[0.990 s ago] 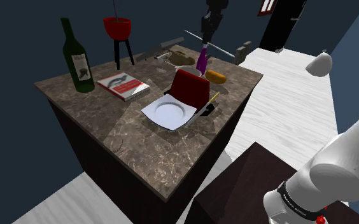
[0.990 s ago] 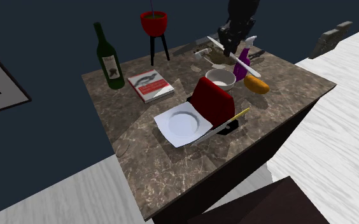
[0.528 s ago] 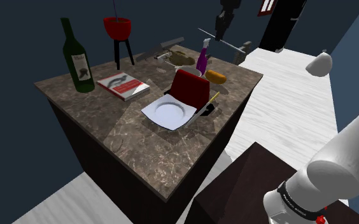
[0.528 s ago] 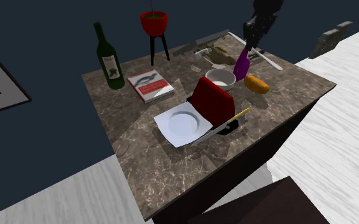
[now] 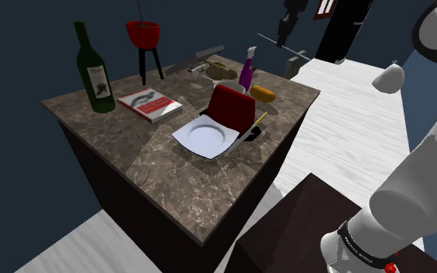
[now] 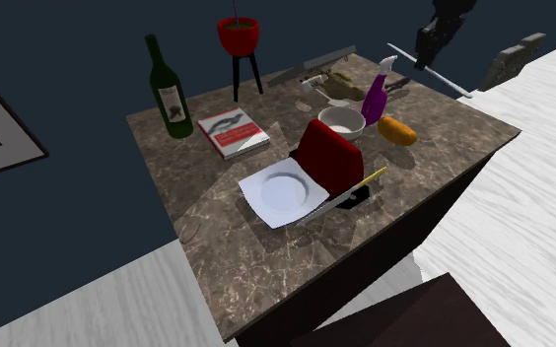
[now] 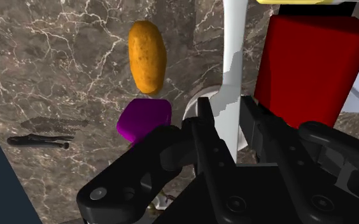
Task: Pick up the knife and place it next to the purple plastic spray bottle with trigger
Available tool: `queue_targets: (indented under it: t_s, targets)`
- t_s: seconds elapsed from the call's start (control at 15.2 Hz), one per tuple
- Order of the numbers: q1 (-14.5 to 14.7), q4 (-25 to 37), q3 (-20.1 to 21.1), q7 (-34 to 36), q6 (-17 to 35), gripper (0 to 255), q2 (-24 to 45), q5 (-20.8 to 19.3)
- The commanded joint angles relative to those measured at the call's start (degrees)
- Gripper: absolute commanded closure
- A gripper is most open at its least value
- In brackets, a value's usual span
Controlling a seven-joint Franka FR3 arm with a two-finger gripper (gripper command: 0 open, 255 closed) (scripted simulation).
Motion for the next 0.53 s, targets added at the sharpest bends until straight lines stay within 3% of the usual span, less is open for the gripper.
queue_targets:
  t_s: [0.0,0.26,0.46]
  targets:
    - [-1.48,4.05,-0.99,-2.42,-1.24,255,2.86,0.65]
    - [-5.63,14.96,-2.91,-7.80,-4.69,255,10.56,2.57]
    - [-5.43,10.38,-2.82,-7.82,-1.56,255,9.10,2.33]
